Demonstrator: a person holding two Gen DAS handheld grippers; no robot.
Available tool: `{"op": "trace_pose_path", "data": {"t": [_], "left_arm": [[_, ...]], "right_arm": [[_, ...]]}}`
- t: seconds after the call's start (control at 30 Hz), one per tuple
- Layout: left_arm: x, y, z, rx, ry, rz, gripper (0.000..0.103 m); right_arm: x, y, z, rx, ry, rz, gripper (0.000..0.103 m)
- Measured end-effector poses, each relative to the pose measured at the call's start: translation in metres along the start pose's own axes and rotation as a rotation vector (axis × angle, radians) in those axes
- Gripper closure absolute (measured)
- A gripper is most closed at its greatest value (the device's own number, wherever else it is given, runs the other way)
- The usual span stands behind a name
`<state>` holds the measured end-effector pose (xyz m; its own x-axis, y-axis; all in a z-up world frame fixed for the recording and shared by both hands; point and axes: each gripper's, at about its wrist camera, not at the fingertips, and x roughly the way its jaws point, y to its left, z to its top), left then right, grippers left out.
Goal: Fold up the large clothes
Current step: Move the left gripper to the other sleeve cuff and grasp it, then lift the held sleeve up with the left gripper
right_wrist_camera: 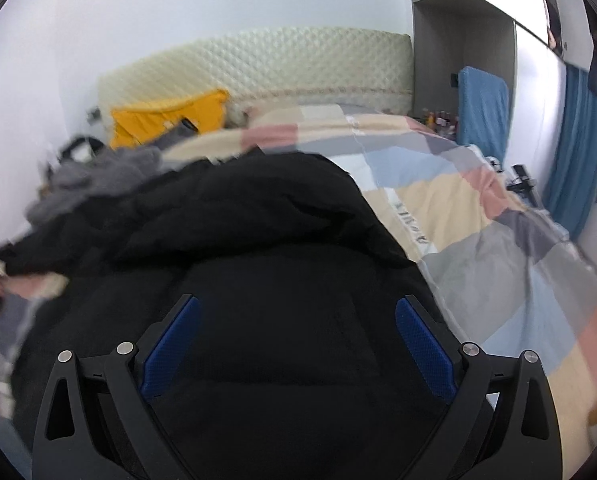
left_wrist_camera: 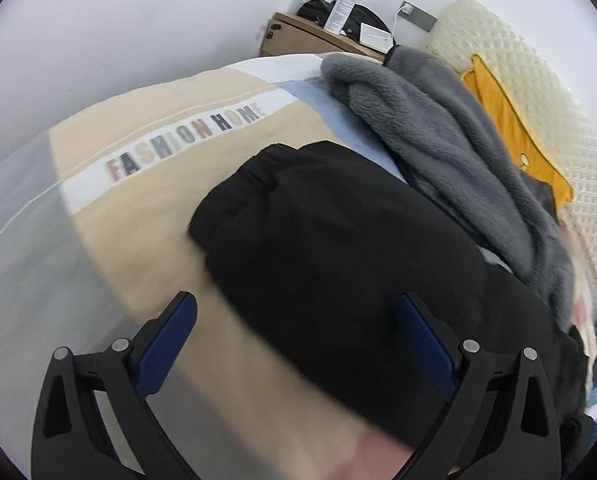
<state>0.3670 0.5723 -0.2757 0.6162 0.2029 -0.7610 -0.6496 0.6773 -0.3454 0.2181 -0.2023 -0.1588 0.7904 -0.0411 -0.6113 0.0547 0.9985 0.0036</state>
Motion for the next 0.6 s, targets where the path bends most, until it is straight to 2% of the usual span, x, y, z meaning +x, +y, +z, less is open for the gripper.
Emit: {"op": "trace_pose_path", "data": {"t": [0.13,0.2,0.27,0.43,0.5,0.6], "left_arm": [[0.022,-0.001,0.004,-0.022,-0.052,-0.008,0.005],[0.024,-0.001,0.004,-0.074,-0.098,-0.007,0.009],[0.024,-0.002,0.004,-0.118,-0.107,0.004,0.018],[0.019,-0.008,0.010,-0.137,-0.087,-0.001,0.059],[0.009,-0.013,0.013,-0.123,-0.070,0.006,0.071],[-0.010,-0.023,0.023,-0.082,-0.065,0.035,0.078]], "right_arm": [[0.010,0.016,0.001,-0.052,0.021,-0.018,0.005],[0.012,0.023,0.001,-0.068,0.024,-0.008,0.005],[0.013,0.026,0.002,-0.064,0.021,0.003,0.005],[0.011,0.021,0.007,-0.033,0.010,0.018,0.005],[0.008,0.020,0.008,-0.036,0.002,0.021,0.005],[0.000,0.020,0.010,-0.035,-0.012,0.061,0.005]]}}
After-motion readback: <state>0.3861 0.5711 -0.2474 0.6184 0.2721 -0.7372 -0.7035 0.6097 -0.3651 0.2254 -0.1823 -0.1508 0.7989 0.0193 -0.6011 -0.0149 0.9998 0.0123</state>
